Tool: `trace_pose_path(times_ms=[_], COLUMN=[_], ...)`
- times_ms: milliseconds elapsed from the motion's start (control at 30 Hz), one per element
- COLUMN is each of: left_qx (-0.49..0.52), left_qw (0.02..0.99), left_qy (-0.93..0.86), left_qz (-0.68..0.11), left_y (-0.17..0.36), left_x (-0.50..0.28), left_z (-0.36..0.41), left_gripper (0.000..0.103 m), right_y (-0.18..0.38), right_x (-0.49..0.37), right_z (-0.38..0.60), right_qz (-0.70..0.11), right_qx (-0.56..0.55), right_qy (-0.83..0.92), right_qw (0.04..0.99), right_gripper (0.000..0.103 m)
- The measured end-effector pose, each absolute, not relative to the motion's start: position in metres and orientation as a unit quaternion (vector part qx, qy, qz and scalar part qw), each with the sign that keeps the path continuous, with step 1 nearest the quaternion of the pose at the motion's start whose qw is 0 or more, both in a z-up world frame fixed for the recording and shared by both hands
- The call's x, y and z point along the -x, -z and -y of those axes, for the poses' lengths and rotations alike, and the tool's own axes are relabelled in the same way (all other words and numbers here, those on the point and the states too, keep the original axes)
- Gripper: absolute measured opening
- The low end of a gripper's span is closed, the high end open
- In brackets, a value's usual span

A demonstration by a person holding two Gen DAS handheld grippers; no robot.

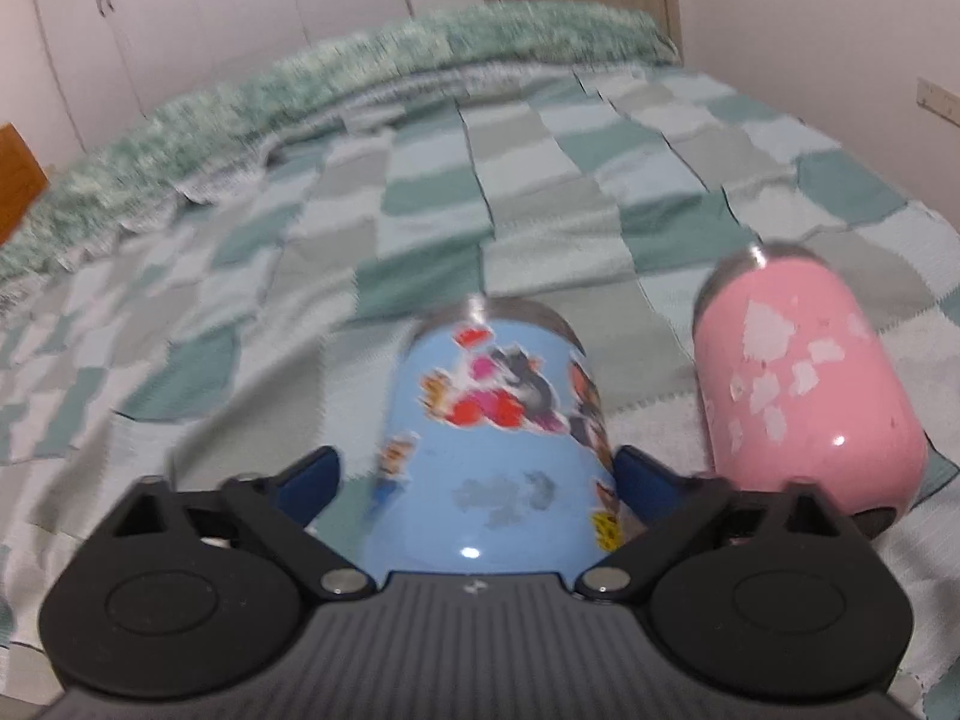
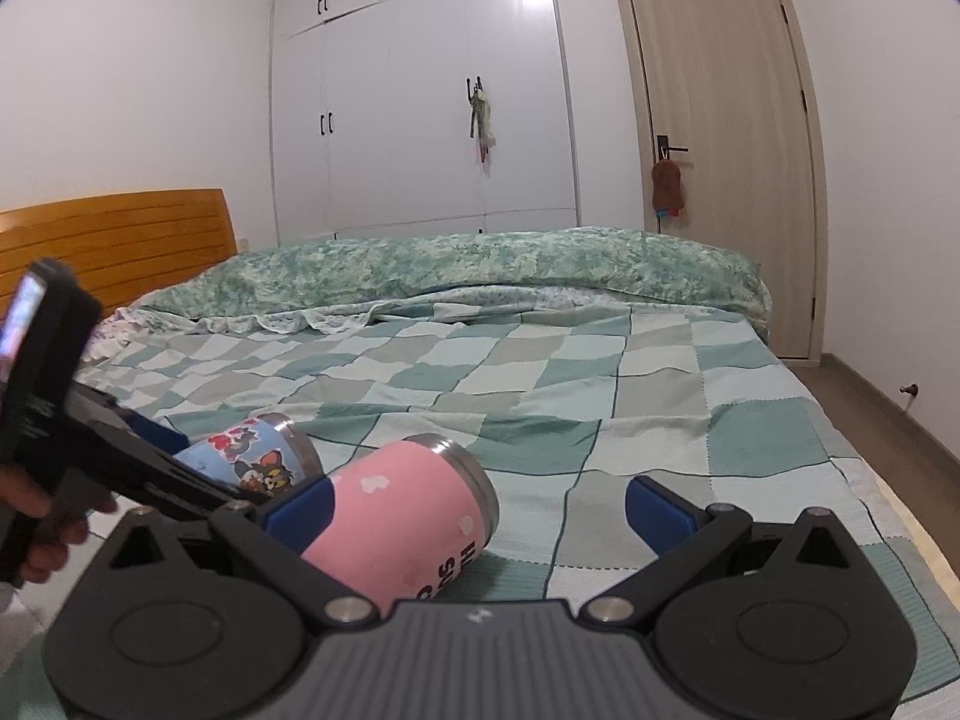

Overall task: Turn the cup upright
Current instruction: 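Close the left tool on the blue sticker cup and lift it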

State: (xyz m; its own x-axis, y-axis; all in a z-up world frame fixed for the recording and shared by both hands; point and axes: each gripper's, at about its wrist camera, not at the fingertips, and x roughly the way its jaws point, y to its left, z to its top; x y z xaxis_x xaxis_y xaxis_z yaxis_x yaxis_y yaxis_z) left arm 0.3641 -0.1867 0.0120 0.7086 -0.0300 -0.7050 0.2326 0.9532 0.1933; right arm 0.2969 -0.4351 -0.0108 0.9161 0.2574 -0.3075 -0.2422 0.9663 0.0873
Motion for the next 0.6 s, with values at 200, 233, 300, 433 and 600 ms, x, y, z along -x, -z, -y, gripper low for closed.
trace_pose_path(times_ms=[200, 233, 300, 433, 600], left_qx=[-0.116, -0.116, -0.115, -0.114, -0.114], left_qw=[0.917, 0.916, 0.917, 0.917, 0.919], left_qy=[0.077, 0.079, 0.083, 0.085, 0.086], left_qz=[-0.374, -0.375, -0.374, -0.373, -0.367], left_y=[-0.01, -0.011, -0.012, -0.013, -0.018], left_x=[-0.359, -0.358, -0.356, -0.353, -0.335], left_z=[0.181, 0.181, 0.181, 0.181, 0.176], left_gripper=[0.084, 0.084, 0.084, 0.084, 0.084], right_y=[0.01, 0.01, 0.009, 0.007, 0.002], right_x=[-0.295, -0.294, -0.293, -0.289, -0.277], right_z=[0.427, 0.426, 0.425, 0.424, 0.417], right_qz=[-0.166, -0.166, -0.166, -0.166, -0.164], right_qx=[-0.008, -0.007, -0.007, -0.009, -0.005], right_qy=[-0.132, -0.132, -0.132, -0.134, -0.135], right_qw=[0.977, 0.977, 0.977, 0.977, 0.977], right_gripper=[0.103, 0.103, 0.103, 0.103, 0.103])
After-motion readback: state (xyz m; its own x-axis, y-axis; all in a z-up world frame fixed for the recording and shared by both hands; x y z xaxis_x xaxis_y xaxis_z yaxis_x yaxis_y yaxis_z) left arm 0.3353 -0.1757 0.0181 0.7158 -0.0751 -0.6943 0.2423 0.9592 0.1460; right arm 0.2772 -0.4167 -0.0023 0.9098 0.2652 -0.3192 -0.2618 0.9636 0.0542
